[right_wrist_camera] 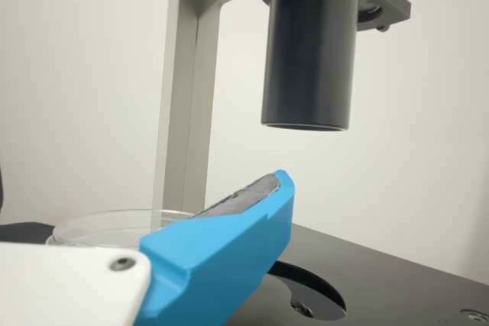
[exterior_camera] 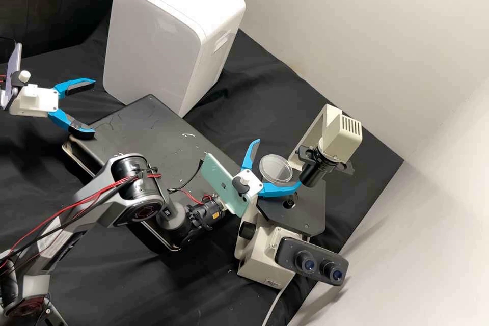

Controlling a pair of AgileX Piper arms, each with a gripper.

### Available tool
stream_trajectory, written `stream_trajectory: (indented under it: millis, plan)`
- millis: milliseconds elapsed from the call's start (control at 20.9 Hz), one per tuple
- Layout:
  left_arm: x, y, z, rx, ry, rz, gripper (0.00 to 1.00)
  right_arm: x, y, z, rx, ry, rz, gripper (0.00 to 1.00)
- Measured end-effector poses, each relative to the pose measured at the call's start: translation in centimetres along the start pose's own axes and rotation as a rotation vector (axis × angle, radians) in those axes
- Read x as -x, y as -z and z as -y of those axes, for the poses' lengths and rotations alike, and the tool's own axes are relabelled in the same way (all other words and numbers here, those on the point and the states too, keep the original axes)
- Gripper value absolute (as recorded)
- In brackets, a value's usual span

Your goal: Place the petri dish on the microscope

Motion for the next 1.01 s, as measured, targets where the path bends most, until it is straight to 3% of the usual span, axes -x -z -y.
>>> stream_trajectory:
  millis: [96, 192, 383, 479, 958, 1006]
  plan:
    - [0.0, 0.0, 0.0, 0.0, 0.0, 0.0, 1.0, 0.01, -0.04, 0.04, 0.026, 0.001, 0.001, 1.0]
    - [0.0, 0.0, 0.0, 0.0, 0.0, 0.0, 1.0, -0.02, -0.03, 0.11, 0.09, -0.003, 0.01, 1.0]
    - [0.0, 0.0, 0.0, 0.0, 0.0, 0.0, 1.0, -0.16, 0.14, 0.64, 0.177, -0.019, 0.053, 1.0]
    - [0.0, 0.0, 0.0, 0.0, 0.0, 0.0, 1.0, -0.25, 0.13, 0.71, 0.196, -0.023, 0.056, 1.0]
    - [0.0, 0.0, -0.02, 0.0, -0.002, 0.0, 1.0, -0.26, 0.15, 0.73, 0.198, -0.025, 0.058, 1.0]
    - [0.0, 0.0, -0.02, 0.0, -0.002, 0.0, 1.0, -0.26, 0.16, 0.74, 0.209, -0.026, 0.059, 1.0]
